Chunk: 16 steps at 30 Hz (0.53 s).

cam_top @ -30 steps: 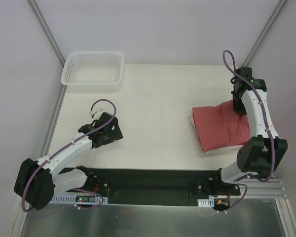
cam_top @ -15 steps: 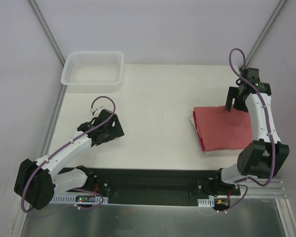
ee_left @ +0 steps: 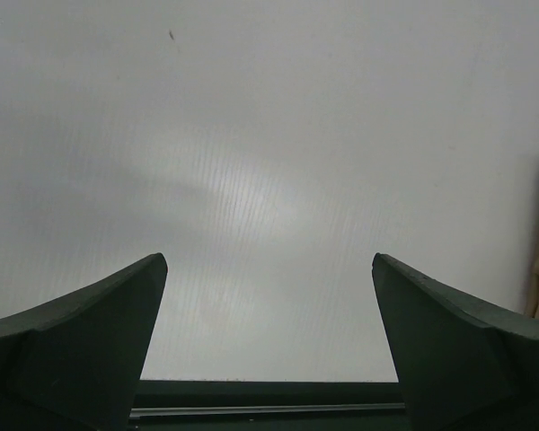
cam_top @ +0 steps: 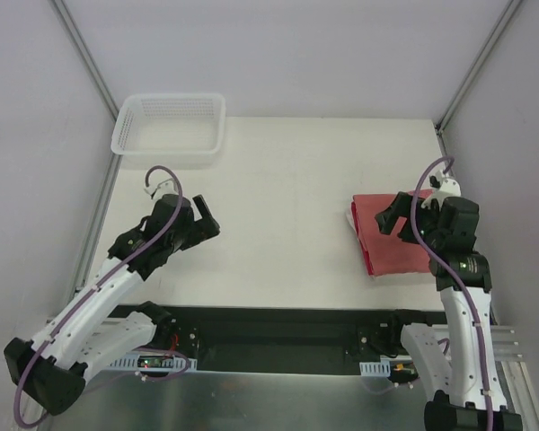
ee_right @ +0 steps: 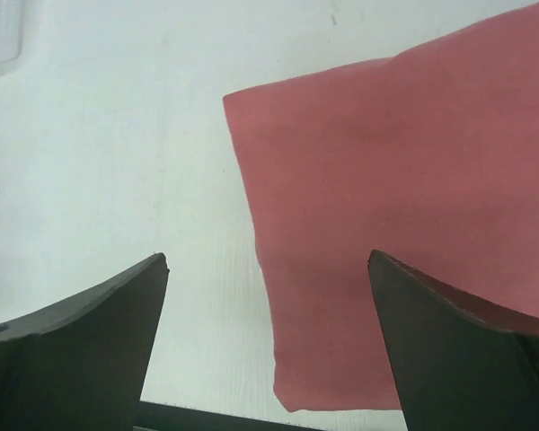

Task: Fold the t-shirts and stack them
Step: Put the neatly folded tshirt into the corner of the board with the right arm

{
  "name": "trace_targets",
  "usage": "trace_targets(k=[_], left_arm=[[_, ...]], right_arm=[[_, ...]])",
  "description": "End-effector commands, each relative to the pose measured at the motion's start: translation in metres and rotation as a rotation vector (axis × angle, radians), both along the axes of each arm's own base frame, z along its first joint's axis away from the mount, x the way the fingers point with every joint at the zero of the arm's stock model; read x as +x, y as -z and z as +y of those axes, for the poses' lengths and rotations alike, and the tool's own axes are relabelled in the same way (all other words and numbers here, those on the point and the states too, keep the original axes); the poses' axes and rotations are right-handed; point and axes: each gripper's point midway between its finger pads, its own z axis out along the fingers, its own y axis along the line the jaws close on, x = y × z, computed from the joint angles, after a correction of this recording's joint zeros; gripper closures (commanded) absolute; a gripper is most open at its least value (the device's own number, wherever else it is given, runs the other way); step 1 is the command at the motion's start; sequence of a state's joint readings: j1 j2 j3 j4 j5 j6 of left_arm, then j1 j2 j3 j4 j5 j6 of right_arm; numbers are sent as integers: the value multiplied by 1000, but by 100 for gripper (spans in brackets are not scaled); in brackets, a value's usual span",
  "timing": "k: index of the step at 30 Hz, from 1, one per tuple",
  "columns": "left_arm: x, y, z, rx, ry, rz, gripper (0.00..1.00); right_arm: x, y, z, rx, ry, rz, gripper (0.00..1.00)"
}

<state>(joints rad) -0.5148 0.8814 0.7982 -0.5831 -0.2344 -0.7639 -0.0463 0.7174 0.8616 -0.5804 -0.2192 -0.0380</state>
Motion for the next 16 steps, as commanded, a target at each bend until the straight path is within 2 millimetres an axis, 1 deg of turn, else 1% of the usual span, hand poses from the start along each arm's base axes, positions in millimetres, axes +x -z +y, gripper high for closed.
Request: trace_targets(k=[1,2,3,4,5,6,8,11,12,16], left_arm=[[-8,-38,28,32,-56,-118,0],[-10,-41,31,36,-59,-132,1],[-13,-49,35,27,-72,-165,1],[-14,-52,38,25,-83,-180,1],[-16,-53,40,22,-92,-191,1],[-18,-56,44,16,-104,-209,1],[-20,-56,51,19,-139,-222,1],[-22,-59,57,18,-171,-245,1],[-23,-59,59,20,-175,-246,1],[-23,-58,61,29,-184,-242,1]], right_arm=[[3,-19,21,76,-87,-128,3],[1,-17,23,73,-108,-135,3],[-1,-18,28,86,-133,-147,3],[-2,-25,30,89,-149,-191,3],[-3,-23,32,94,-157,-194,3],[-4,-25,33,95,-166,-208,3],[-6,-29,33,91,-167,-225,3],[-6,-27,31,84,-156,-218,3],[-6,-23,29,78,-141,-211,3],[-5,-26,26,79,-116,-209,3]])
